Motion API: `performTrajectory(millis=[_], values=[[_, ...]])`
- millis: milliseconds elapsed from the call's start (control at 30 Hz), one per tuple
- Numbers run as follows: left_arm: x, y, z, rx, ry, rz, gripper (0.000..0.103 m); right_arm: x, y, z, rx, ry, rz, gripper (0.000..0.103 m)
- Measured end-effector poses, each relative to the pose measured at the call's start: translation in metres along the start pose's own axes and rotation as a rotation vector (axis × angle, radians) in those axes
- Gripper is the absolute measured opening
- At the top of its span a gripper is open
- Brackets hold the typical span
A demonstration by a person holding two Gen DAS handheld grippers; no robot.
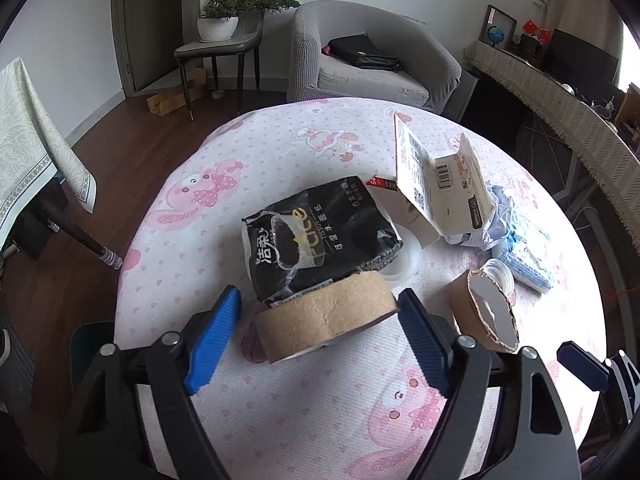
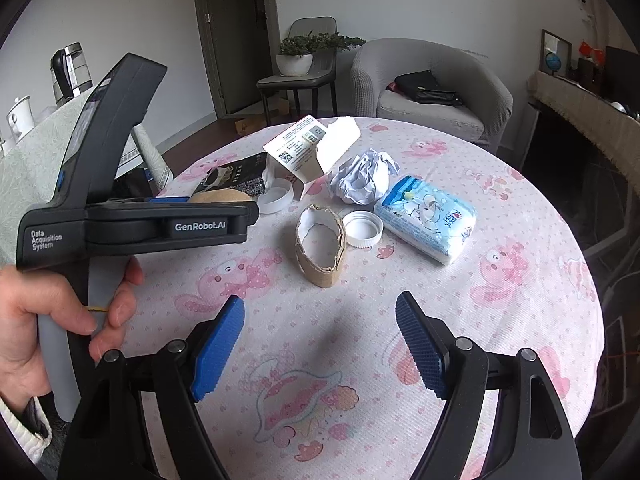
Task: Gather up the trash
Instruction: 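Grasp the brown tape roll with the left tool while the right tool grasps the cardboard ring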
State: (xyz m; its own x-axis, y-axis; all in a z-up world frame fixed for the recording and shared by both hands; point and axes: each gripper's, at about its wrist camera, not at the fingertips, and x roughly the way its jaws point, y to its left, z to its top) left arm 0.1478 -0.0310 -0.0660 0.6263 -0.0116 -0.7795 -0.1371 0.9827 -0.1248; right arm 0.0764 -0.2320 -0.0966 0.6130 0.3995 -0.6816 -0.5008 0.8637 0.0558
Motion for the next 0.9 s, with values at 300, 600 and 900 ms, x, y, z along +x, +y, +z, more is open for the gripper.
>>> performTrajectory(millis=[300, 600, 900], values=[[-0.005, 0.005, -0.001, -0.003, -0.001, -0.071, 0.069, 0.004, -0.009, 0.007, 0.051, -0.015, 0.008, 0.079], [-0.016, 0.016, -0.003, 0.011, -0.003, -0.122, 0.068, 0.016, 0.002, 0.015, 0.038, -0.006, 0.016, 0.075], [-0.034, 0.031, -0.004, 0.035, -0.023, -0.156, 0.068, 0.037, 0.005, 0.024, 0.051, 0.041, 0.006, 0.056]])
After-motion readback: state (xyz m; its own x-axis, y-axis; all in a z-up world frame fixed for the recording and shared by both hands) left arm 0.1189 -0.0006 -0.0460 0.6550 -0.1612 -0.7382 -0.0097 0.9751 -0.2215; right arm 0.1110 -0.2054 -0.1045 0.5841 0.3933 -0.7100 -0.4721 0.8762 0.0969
